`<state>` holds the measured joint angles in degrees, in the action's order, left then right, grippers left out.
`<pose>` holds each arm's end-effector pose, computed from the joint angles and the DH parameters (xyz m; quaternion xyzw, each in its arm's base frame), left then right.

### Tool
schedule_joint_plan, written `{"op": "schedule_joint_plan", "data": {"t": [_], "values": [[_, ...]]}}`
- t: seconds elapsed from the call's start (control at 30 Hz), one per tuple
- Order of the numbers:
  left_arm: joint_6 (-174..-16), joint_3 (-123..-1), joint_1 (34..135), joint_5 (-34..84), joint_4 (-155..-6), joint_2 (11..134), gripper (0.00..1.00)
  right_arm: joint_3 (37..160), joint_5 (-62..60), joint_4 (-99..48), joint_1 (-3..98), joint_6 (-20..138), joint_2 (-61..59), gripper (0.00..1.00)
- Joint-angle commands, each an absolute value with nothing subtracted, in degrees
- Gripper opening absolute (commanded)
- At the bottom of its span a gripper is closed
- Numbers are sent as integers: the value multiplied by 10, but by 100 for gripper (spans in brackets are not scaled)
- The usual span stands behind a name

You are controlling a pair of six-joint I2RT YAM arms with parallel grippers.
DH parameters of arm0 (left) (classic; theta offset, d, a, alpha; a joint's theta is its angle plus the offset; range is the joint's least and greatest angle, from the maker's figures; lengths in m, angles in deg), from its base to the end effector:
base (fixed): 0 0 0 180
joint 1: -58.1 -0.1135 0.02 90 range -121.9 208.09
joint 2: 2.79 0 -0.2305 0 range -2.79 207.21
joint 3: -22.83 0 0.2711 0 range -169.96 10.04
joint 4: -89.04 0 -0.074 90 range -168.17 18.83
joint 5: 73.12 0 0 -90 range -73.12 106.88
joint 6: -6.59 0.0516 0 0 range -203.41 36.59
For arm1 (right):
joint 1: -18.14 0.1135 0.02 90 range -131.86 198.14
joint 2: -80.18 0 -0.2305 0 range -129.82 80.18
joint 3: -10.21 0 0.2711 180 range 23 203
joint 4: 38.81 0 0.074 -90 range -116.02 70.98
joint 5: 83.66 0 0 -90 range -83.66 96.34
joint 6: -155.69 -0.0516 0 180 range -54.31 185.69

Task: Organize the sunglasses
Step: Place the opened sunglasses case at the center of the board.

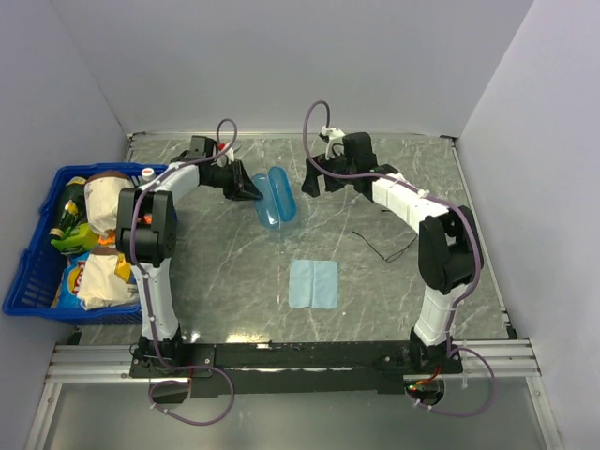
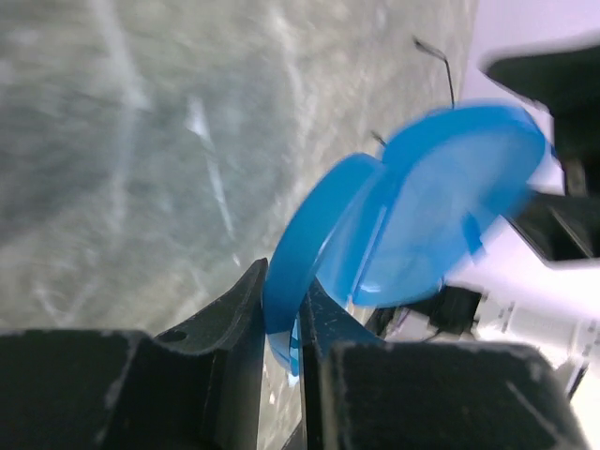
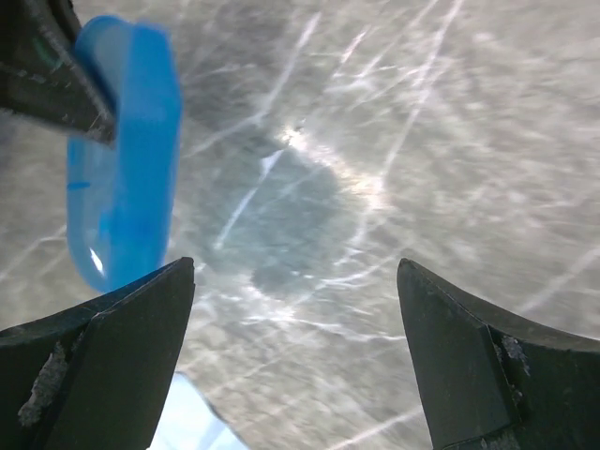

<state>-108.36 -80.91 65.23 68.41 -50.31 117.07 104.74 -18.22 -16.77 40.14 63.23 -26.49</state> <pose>0.4448 -0.0964 0.1494 -0.0109 0.8718 -0.4715 0.1324 0.4103 0.1889 0.2094 -0.2446 0.8340 0.2806 0.4072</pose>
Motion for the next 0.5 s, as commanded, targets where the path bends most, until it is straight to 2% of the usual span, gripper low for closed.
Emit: {"op": "schedule_joint_plan", "data": {"t": [0.0, 0.17, 0.2, 0.23, 0.3, 0.4, 0.47], "values": [[-1167, -800, 647, 659, -573, 1205, 20, 1068, -112, -154, 420, 674, -238, 95], [-1184, -800, 658, 654, -579, 1236, 22, 1061, -104, -160, 422, 665, -241, 96], [-1183, -802, 662, 652, -576, 1245, 25, 1061, -102, -157, 422, 670, -242, 95], [-1187, -804, 664, 651, -576, 1248, 33, 1061, -101, -156, 422, 670, -244, 95], [-1192, -804, 670, 652, -579, 1255, 37, 1061, -98, -153, 422, 676, -246, 96], [-1196, -798, 678, 648, -583, 1253, 50, 1057, -101, -152, 421, 676, -241, 96], [-1200, -793, 682, 650, -587, 1250, 51, 1050, -104, -156, 422, 674, -233, 96]]}}
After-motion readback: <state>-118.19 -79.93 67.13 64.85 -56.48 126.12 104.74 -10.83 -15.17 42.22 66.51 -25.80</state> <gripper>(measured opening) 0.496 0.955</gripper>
